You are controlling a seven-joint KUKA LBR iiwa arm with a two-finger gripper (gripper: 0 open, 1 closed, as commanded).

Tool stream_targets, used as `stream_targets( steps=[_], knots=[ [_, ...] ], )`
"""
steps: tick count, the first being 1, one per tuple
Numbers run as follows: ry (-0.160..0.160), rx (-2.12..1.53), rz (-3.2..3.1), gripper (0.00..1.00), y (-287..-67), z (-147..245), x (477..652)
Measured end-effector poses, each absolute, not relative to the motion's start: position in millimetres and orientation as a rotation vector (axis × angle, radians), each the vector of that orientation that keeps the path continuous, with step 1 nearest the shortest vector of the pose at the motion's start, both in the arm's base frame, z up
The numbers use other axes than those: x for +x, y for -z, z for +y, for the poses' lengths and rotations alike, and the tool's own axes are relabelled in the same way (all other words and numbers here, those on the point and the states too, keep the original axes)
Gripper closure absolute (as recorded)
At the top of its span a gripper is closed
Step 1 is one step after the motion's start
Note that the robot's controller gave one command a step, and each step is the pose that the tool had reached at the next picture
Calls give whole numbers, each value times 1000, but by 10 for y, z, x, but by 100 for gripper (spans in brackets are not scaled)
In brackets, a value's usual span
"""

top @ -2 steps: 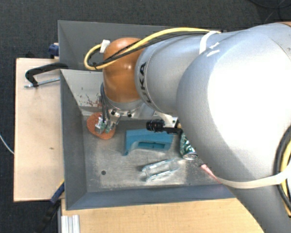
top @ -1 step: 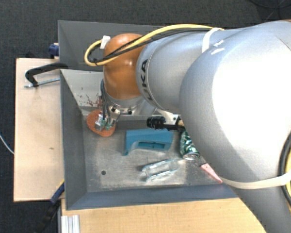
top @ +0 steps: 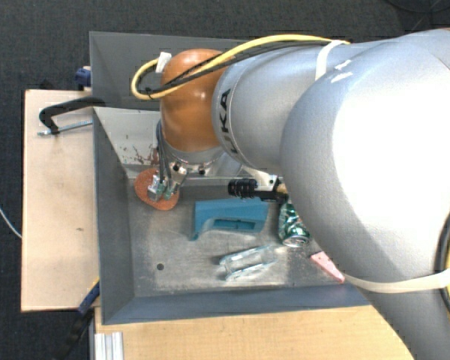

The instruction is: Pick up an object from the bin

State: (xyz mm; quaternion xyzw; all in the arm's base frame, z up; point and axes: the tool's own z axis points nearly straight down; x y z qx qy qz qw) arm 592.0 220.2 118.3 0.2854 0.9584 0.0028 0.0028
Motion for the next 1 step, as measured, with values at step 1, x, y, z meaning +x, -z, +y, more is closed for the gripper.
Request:
stream_targets(
  steps=[1],
  knots=[
    [-6, 895, 3008, 100, -1255, 2202, 5916]
  ],
)
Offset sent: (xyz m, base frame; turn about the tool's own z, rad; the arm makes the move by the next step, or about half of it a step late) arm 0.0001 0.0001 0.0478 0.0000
